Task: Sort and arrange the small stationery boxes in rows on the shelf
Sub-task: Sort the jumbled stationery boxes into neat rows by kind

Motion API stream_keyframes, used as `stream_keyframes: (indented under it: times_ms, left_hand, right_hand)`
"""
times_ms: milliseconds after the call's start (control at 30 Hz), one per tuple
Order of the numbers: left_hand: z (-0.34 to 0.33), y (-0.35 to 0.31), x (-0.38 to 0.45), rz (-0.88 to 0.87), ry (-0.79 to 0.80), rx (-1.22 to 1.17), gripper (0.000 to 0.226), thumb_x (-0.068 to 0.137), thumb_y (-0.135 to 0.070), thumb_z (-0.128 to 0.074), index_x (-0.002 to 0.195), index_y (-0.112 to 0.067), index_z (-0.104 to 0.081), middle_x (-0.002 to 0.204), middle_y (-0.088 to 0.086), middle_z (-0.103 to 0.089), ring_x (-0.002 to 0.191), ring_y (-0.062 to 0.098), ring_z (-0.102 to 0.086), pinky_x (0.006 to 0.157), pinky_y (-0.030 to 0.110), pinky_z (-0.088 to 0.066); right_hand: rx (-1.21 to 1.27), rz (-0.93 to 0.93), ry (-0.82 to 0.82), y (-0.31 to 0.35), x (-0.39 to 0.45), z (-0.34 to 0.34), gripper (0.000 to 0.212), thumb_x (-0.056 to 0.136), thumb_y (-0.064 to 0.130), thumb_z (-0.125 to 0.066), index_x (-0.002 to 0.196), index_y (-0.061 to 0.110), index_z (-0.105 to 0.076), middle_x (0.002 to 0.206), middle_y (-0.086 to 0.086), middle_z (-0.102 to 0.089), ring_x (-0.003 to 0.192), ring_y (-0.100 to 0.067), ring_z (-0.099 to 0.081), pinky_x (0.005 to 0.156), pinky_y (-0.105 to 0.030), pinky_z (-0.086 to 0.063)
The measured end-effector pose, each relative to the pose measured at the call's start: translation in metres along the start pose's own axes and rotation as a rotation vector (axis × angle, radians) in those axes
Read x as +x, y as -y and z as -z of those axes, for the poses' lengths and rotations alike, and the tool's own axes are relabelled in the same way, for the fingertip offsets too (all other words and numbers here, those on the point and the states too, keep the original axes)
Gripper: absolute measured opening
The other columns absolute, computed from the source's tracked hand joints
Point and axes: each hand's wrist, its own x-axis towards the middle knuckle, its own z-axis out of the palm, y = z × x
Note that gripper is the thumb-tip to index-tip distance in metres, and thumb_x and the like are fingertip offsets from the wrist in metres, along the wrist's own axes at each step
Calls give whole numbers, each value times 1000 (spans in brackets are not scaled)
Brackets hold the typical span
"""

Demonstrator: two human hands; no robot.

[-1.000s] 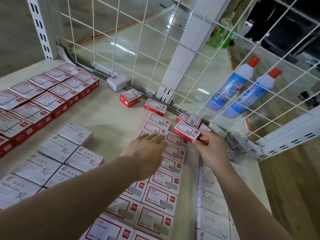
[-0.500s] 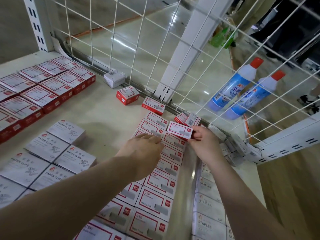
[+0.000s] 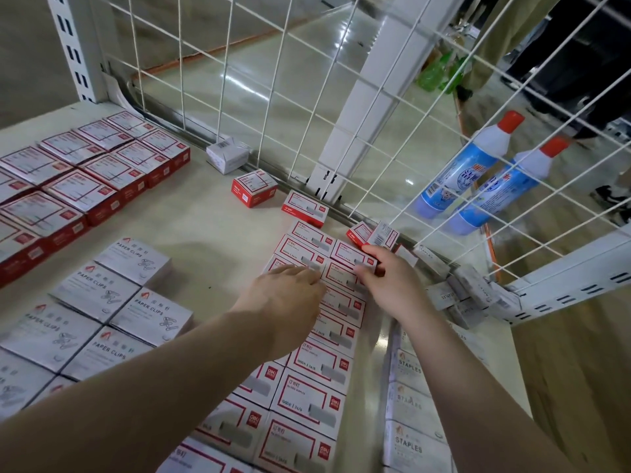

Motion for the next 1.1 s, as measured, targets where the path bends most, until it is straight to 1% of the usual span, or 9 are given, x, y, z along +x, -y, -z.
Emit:
stream_keyframes:
  times_ms: [67,167,300,467,767,833,967,1033,1100]
  left_hand:
    - [0,0,0,3,6,-5,51,98,-26,-41,146,-28,-23,155,-10,-16,143,13,-11,114,27,-11]
    - [0,1,0,5,6,-13,52,98,-26,-42,146,-29,-23,155,-10,-16,143,13,-11,114,29,-12]
    - [-1,1,1,9,-1,-15,51,98,-26,-42,146,-29,-23,154,-10,-16,143,13,-11,114,28,-13]
    - [-1,0,0,3,-20,-3,51,98,-26,-41,146,-30,-24,154,-11,-16,143,12,-12,114,27,-12]
    - [-4,1,3,5,-33,2,50,98,-26,-43,145,-29,-27,153,-10,-20,142,13,-15,114,28,-15]
    - [-5,1,5,10,-50,9,49,97,-24,-45,143,-29,-30,152,-9,-25,141,14,-19,113,29,-17]
    - [-5,-1,10,15,-77,47,46,96,-24,-46,141,-26,-34,145,-6,-36,135,16,-30,110,29,-25]
    - [-4,-3,12,19,-86,61,47,97,-24,-46,142,-25,-33,143,-5,-37,134,17,-32,109,29,-27]
    - [-3,-4,14,20,-91,81,49,97,-25,-47,143,-25,-30,143,-4,-37,133,18,-32,109,30,-29]
  right_hand:
    - [-3,-3,12,0,2,-1,41,94,31,-51,134,30,-44,130,1,-52,114,-16,-53,78,-23,-41]
    - [-4,3,1,1,2,-1,38,94,28,-52,132,28,-47,129,1,-53,113,-16,-53,72,-19,-39]
    - [-6,12,-8,-2,3,-4,37,94,29,-52,131,28,-48,129,-1,-52,115,-19,-52,77,-23,-41]
    - [8,5,-20,-3,4,-4,38,93,30,-53,130,29,-49,130,-2,-51,118,-21,-51,89,-33,-46]
    - [-13,1,-20,-2,3,-5,39,94,29,-52,132,28,-48,130,-4,-50,119,-22,-50,89,-32,-46]
    - [5,0,-71,-3,2,-7,38,92,29,-54,130,28,-51,127,-4,-52,114,-21,-53,90,-33,-48]
    - [36,14,-280,-8,0,-4,25,89,24,-60,113,21,-61,107,-1,-60,95,-15,-59,78,-27,-51]
    - [28,-5,-342,-10,2,0,19,87,21,-62,105,19,-59,102,-1,-61,91,-16,-60,78,-32,-53]
    - [23,-29,-376,-10,7,3,21,86,24,-64,105,20,-57,103,-3,-62,89,-18,-61,79,-37,-54]
